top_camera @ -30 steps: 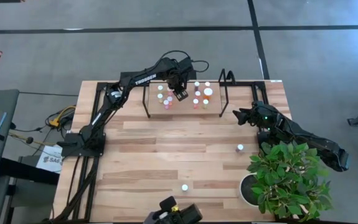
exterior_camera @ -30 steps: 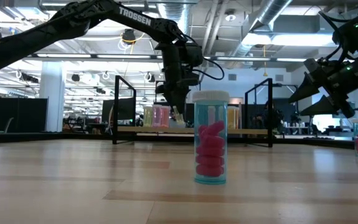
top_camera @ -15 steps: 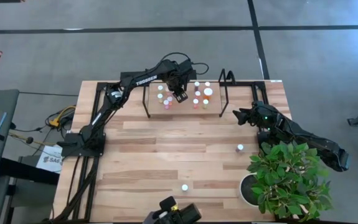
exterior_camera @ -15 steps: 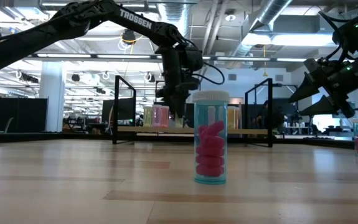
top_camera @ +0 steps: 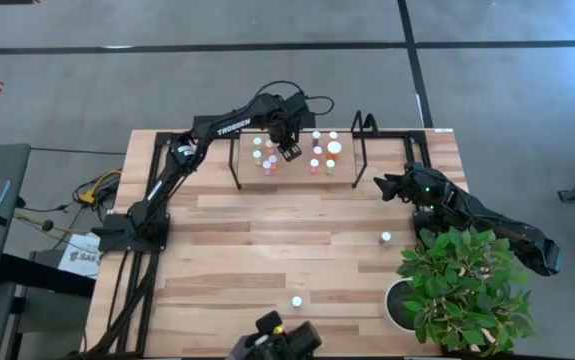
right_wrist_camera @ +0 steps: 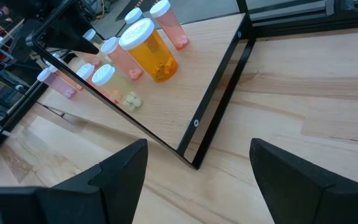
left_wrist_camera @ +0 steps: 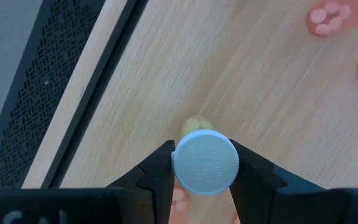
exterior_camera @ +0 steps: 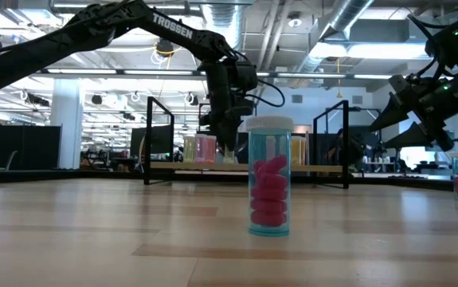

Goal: Pick and place medicine bottles onto shelf by color
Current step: Put the yellow pill bottle on the shelf

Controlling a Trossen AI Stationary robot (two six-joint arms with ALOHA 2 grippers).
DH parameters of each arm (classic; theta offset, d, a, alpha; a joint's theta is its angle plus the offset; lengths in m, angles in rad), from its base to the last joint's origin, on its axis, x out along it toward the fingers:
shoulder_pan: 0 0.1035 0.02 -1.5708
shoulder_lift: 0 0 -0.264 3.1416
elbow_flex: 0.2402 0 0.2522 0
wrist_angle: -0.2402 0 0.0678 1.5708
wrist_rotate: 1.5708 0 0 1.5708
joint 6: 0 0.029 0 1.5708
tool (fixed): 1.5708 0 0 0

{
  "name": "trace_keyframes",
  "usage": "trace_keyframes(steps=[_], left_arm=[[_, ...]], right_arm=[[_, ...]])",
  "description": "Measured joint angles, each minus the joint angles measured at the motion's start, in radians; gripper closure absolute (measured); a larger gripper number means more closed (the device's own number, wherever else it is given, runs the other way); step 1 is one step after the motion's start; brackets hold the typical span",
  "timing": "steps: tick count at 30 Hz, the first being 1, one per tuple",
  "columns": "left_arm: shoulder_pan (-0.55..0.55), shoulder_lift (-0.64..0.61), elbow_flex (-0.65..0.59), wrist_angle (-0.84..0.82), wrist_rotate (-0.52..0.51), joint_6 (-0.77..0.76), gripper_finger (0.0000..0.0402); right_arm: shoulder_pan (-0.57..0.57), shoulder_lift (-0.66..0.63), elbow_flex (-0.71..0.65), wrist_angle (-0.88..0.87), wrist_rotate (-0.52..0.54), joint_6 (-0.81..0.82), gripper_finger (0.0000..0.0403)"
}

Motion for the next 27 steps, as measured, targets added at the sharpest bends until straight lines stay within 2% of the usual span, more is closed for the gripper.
trace_keyframes(steps=[27], left_arm=[[0.041,0.0,-0.004,0.007,-0.012,-0.03,0.0273]], right_arm=[[0.0,0.0,0.0,0.0,0.0,0.0,0.0097]])
